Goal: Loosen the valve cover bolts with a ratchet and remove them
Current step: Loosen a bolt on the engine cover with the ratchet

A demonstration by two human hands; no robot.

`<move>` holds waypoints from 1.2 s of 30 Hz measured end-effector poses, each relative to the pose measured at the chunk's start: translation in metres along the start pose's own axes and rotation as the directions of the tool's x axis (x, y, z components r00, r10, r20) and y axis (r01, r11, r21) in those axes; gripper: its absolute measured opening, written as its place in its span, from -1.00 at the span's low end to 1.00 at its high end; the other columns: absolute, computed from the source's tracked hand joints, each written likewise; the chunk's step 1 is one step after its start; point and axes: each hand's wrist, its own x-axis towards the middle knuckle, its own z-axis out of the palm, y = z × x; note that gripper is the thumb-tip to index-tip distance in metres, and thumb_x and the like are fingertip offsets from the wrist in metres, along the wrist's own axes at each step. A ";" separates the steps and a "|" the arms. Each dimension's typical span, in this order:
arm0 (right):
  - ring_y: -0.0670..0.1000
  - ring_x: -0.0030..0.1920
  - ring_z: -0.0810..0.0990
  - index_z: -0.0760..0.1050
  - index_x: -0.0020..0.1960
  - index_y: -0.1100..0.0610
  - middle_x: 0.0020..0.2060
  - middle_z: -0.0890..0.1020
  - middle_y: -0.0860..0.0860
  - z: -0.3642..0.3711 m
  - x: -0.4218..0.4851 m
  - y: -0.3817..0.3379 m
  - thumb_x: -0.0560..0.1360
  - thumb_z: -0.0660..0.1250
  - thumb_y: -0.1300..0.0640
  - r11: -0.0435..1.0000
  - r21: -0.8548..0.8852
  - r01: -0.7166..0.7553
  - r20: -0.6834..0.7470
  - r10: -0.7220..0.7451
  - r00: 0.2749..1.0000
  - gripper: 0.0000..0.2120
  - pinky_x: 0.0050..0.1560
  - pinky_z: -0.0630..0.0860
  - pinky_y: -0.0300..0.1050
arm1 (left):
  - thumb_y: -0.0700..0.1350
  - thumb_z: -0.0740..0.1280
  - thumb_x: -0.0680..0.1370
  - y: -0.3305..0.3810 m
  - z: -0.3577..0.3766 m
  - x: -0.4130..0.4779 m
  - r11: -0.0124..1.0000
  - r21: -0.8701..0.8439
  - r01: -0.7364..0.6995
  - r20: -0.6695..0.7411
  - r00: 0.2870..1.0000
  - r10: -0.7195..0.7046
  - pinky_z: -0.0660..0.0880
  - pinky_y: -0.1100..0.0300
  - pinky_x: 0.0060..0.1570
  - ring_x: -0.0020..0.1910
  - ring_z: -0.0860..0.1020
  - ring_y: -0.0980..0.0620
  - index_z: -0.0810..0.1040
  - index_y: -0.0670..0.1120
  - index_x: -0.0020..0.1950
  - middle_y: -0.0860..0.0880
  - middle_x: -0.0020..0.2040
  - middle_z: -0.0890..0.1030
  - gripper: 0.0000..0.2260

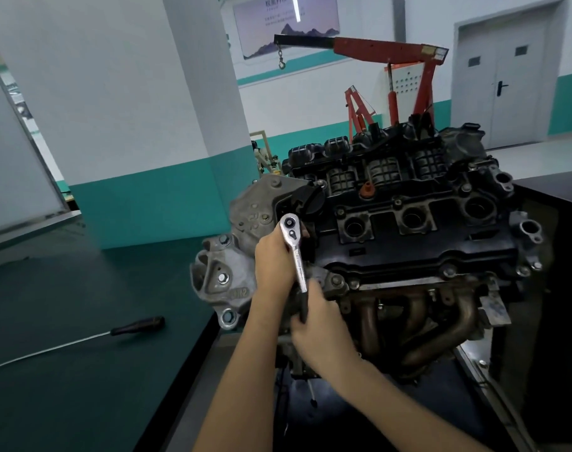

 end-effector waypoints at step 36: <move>0.15 -0.25 0.55 0.41 0.19 0.01 -0.36 0.35 -0.08 -0.154 0.073 0.015 0.48 0.30 0.18 0.650 -0.685 0.329 0.258 -0.206 0.944 -0.70 -0.29 0.35 -0.10 | -0.14 0.31 0.58 0.004 -0.004 -0.003 0.986 -0.017 -0.166 -0.026 0.986 0.165 0.23 0.23 -0.35 -0.42 0.40 0.14 0.58 -0.12 0.13 0.13 -0.40 0.47 -0.84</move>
